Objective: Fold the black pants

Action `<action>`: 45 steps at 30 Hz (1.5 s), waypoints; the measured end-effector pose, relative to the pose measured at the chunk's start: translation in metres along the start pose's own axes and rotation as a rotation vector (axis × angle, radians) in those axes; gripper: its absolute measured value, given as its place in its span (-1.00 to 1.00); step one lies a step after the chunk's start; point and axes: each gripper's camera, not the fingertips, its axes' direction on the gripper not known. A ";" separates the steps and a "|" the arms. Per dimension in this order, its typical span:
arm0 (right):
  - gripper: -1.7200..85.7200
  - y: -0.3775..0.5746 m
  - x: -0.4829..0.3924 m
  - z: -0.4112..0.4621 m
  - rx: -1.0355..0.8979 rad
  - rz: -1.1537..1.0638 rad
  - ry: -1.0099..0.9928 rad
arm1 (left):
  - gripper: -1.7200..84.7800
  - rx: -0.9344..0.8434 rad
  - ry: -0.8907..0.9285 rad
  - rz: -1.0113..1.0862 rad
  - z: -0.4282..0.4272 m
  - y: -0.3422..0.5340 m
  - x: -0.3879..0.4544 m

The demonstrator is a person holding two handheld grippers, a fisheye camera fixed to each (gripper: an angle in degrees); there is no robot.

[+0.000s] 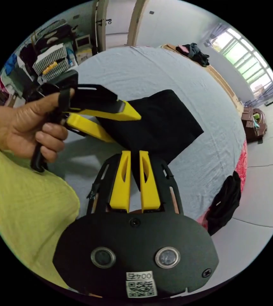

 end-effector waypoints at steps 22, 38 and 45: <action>-0.63 0.178 0.224 0.274 0.303 0.702 -1.363 | -0.78 0.011 0.023 -0.036 -0.138 0.165 0.079; -0.58 0.044 0.126 0.553 0.292 0.876 -1.738 | -0.77 -0.034 -0.019 0.020 -0.296 0.348 0.191; -0.82 -0.053 0.022 0.598 0.334 0.742 -1.539 | -0.78 0.041 -0.060 0.048 -0.418 0.446 0.239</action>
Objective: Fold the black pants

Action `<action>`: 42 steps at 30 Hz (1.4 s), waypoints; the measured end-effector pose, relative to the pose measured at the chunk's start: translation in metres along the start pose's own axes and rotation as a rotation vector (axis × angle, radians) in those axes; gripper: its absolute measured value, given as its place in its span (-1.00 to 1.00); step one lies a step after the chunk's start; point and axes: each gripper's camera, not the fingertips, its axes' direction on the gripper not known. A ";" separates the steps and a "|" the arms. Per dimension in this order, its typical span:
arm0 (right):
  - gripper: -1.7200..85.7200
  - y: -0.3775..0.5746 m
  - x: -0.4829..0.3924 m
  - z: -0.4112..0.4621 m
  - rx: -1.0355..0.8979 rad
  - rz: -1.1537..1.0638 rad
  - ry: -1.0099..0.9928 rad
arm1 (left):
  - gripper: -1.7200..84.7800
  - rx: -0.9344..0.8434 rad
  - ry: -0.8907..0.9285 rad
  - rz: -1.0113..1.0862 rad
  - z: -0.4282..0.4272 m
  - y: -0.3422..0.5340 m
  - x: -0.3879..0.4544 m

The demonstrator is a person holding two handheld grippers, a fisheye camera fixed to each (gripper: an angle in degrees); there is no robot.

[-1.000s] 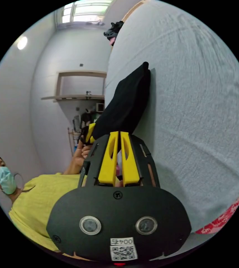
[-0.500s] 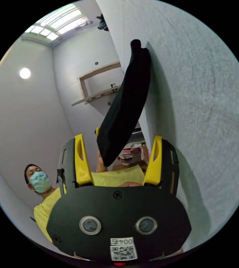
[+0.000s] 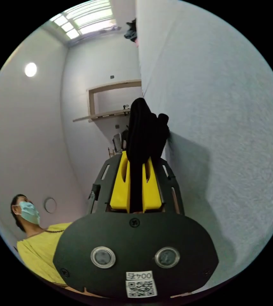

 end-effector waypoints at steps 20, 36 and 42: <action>-0.82 -0.014 0.124 0.889 -0.237 -0.423 0.079 | -0.78 0.353 -0.043 0.200 -0.637 0.228 0.143; -0.83 -0.117 0.337 1.639 -0.519 -0.463 0.136 | -0.78 0.579 -0.100 0.115 -1.136 0.269 0.252; -0.83 -0.187 0.398 1.912 -0.570 -0.486 0.096 | -0.78 0.629 -0.148 0.094 -1.322 0.224 0.323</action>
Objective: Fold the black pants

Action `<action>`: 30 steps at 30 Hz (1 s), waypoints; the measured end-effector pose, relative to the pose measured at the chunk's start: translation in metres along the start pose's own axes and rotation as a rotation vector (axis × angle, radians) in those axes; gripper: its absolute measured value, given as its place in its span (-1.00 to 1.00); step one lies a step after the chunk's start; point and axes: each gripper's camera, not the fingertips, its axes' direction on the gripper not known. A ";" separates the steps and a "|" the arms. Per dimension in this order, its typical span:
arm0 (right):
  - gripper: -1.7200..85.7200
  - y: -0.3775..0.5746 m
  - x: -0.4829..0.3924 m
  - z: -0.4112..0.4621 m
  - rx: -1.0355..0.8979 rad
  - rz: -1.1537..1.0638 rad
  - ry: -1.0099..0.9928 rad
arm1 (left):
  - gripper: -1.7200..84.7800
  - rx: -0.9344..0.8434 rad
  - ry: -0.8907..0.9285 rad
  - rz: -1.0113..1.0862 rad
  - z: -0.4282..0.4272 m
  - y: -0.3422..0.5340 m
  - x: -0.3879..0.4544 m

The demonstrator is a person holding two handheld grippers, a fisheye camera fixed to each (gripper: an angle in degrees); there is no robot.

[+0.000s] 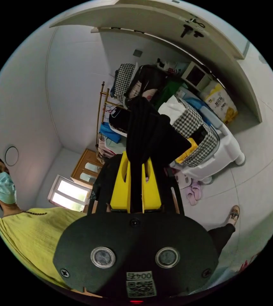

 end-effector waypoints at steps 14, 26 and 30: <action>-0.83 -0.274 0.173 0.442 0.048 0.025 0.051 | -0.78 -0.060 -0.014 0.085 -0.243 -0.297 0.060; -0.83 -0.428 0.217 0.796 0.088 -0.046 0.096 | -0.78 -0.156 -0.203 0.262 -0.434 -0.516 0.116; -0.83 -0.419 0.294 0.906 -0.063 0.201 0.164 | -0.78 -0.274 -0.258 0.007 -0.433 -0.545 0.024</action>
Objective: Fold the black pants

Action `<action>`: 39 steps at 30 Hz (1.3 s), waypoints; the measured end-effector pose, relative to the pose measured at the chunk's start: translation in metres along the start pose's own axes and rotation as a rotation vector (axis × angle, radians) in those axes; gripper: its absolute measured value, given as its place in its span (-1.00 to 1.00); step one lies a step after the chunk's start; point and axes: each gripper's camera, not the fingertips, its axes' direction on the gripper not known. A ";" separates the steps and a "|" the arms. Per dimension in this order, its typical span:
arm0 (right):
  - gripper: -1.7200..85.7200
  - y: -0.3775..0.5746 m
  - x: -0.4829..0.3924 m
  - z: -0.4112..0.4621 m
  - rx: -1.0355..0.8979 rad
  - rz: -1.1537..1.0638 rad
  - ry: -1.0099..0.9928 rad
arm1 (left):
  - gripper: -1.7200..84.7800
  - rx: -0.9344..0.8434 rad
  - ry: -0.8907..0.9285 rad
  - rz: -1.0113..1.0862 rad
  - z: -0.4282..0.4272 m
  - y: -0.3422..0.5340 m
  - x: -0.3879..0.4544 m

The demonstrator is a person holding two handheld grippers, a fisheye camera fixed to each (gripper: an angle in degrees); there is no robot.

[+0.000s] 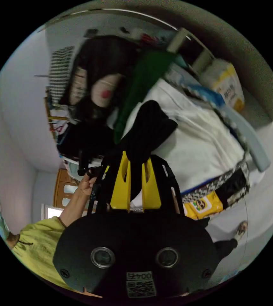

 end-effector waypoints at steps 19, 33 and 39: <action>-0.69 0.057 -0.216 0.105 -0.082 -0.348 0.685 | -0.91 0.278 -0.215 0.301 0.010 -0.024 0.116; -0.77 0.164 -0.338 -0.019 -0.189 -0.238 0.716 | -0.96 0.108 -0.376 0.274 0.223 -0.070 0.128; -0.79 0.291 -0.428 -0.264 0.244 -0.178 0.473 | -0.96 0.352 -0.172 0.243 0.276 -0.043 0.140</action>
